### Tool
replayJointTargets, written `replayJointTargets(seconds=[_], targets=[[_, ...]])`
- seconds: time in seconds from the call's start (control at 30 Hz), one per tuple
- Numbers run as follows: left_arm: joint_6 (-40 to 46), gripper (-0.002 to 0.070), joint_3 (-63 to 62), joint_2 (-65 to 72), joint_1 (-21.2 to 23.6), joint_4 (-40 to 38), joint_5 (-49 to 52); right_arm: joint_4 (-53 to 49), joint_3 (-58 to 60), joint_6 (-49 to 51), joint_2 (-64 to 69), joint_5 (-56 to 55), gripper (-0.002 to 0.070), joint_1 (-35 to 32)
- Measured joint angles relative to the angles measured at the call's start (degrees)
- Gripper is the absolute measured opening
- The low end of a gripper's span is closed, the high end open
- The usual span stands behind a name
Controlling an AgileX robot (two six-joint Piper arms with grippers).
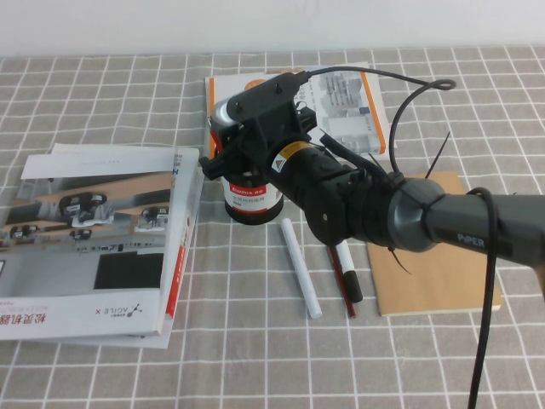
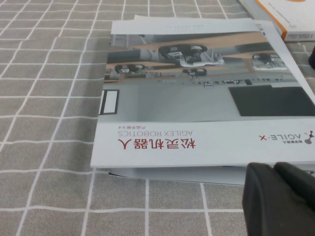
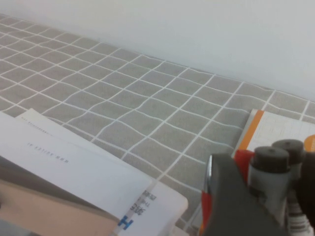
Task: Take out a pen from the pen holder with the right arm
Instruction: 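Take a marker out of the pen holder and lay it on the table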
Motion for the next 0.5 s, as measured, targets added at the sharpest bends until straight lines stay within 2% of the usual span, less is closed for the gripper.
replayJointTargets(seconds=[0.5], targets=[[0.0,-0.0005,0.0,0.0,0.0,0.0,0.0,0.47,-0.59,0.0,1.0,0.04,0.0233,0.0]])
